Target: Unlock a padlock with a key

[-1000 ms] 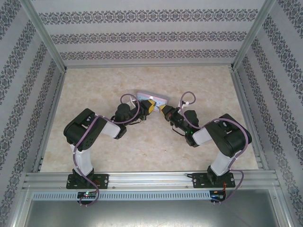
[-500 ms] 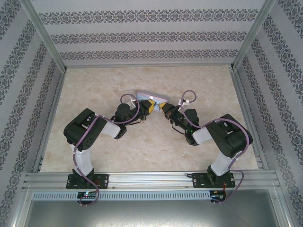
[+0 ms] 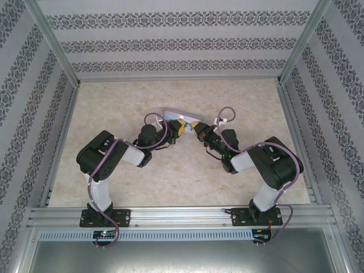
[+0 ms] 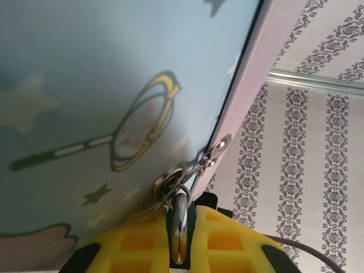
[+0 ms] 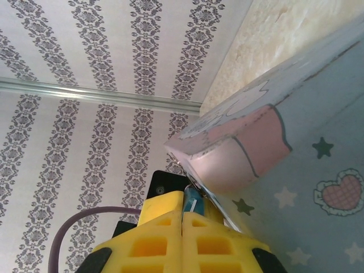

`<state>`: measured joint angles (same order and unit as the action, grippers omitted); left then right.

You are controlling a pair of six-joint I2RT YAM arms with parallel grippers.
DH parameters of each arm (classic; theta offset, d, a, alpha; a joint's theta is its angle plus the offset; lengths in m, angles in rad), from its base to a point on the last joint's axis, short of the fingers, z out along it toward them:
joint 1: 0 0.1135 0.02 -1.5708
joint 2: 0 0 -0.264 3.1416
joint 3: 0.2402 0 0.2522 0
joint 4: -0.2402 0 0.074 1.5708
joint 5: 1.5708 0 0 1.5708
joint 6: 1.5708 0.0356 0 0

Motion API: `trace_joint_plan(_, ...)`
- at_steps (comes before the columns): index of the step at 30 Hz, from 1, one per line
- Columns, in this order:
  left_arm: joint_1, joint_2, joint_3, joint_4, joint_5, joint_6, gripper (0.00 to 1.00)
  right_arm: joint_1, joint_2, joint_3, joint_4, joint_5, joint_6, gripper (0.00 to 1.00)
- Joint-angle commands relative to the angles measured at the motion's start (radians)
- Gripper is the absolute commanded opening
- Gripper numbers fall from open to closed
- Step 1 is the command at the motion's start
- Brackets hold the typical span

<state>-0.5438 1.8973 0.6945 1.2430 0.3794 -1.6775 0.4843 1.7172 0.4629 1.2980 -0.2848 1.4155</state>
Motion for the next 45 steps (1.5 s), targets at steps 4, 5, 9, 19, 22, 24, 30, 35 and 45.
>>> trace_joint_plan(4,-0.019,-0.006,0.016,0.097,0.024,-0.010,0.00,0.013,0.014,0.037,0.038,-0.018,-0.001,0.00)
trace_joint_plan(5,-0.019,-0.007,0.017,0.100,0.023,-0.016,0.00,0.013,0.017,0.036,0.040,-0.018,0.000,0.00)
trace_joint_plan(9,-0.021,-0.010,0.019,0.113,0.020,-0.031,0.00,0.013,0.027,0.030,0.053,-0.016,0.003,0.00)
trace_joint_plan(19,-0.023,-0.017,0.021,0.100,0.020,-0.024,0.00,0.018,0.027,0.026,0.054,-0.011,0.004,0.00)
trace_joint_plan(22,-0.022,-0.017,0.022,0.101,0.019,-0.025,0.00,0.020,0.030,0.026,0.054,-0.014,0.005,0.00)
trace_joint_plan(24,-0.022,-0.018,0.023,0.100,0.019,-0.025,0.00,0.023,0.032,0.025,0.055,-0.012,0.004,0.00)
trace_joint_plan(30,-0.022,-0.014,0.025,0.099,0.017,-0.025,0.00,0.030,0.029,0.016,0.063,-0.008,0.005,0.00)
trace_joint_plan(35,-0.023,-0.012,0.023,0.099,0.015,-0.023,0.00,0.034,0.027,0.011,0.064,-0.006,0.004,0.00)
trace_joint_plan(45,-0.023,-0.012,0.014,0.098,0.020,-0.016,0.00,0.009,0.011,-0.038,0.087,-0.010,0.004,0.00)
